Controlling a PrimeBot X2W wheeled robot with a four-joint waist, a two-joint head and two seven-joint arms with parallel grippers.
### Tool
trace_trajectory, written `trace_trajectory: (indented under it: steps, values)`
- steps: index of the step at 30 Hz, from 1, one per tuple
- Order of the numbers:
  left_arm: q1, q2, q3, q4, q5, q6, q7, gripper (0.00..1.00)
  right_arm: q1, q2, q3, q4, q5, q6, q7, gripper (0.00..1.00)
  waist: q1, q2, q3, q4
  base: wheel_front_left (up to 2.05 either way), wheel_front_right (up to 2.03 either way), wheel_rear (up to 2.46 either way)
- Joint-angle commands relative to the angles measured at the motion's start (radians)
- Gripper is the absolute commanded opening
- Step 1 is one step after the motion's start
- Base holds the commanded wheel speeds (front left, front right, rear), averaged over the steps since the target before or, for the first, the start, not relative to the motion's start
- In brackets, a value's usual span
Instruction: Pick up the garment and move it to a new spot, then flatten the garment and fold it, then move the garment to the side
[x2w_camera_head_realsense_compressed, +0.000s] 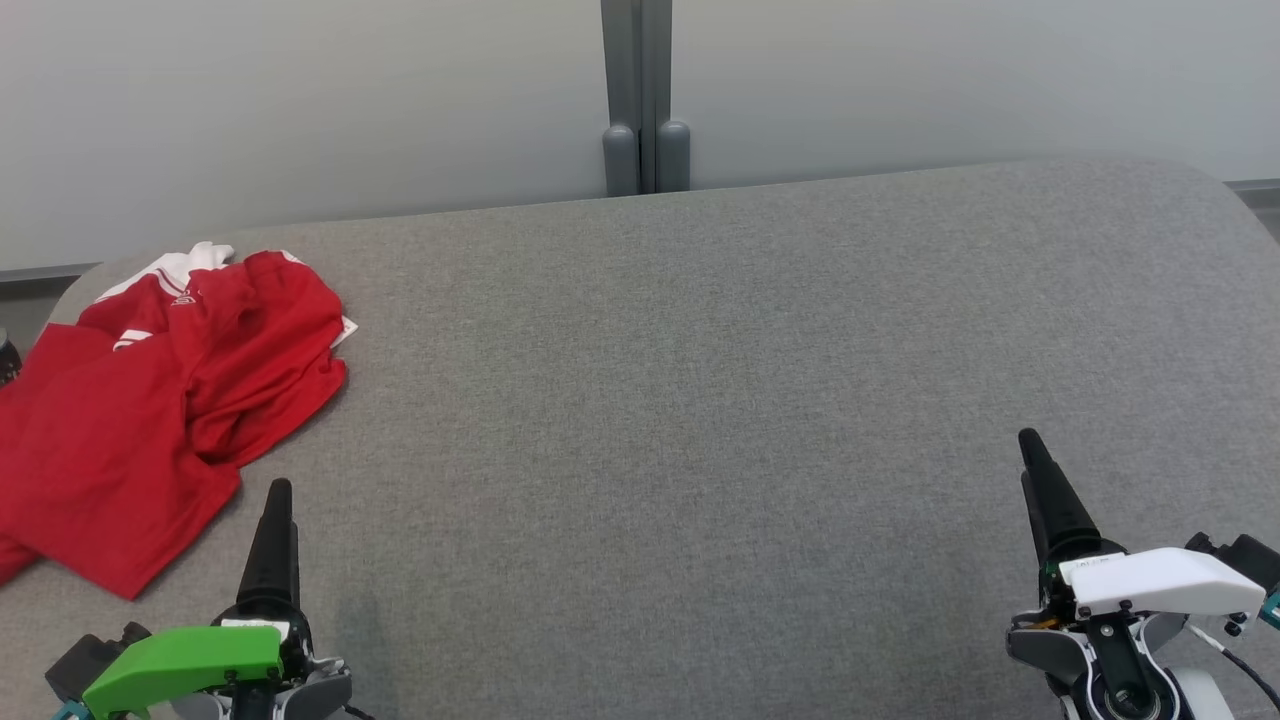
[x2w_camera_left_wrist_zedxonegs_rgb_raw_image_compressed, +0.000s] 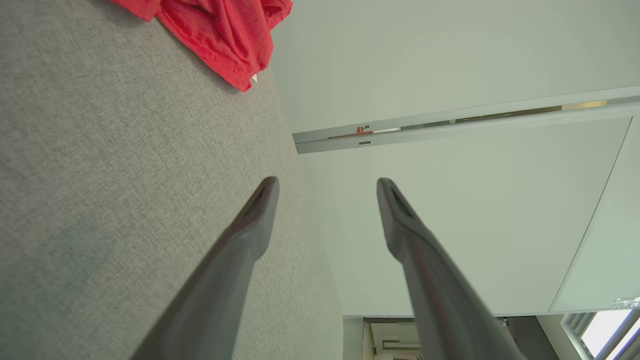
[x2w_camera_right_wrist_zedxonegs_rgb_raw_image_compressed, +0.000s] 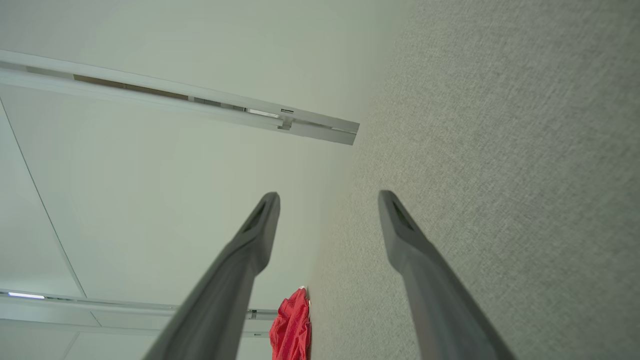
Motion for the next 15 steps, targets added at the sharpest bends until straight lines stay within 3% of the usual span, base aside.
trace_trajectory:
  steps: [1, 15]
  values:
    - [-0.001, 0.010, -0.002, -0.021, 0.045, -0.003, -0.012, 1.00, -0.003, -0.006, 0.007, -0.030, -0.057, 0.000, -0.013, 1.00, 0.0000, 0.0000, 0.000, 0.001, 0.00, 0.00, 0.00]
    - [0.025, 0.019, -0.018, -0.030, 0.358, -0.005, -0.067, 1.00, 0.017, -0.007, 0.039, -0.092, -0.430, 0.000, -0.068, 1.00, 0.0000, 0.0000, 0.001, 0.004, 0.00, 0.00, 0.00]
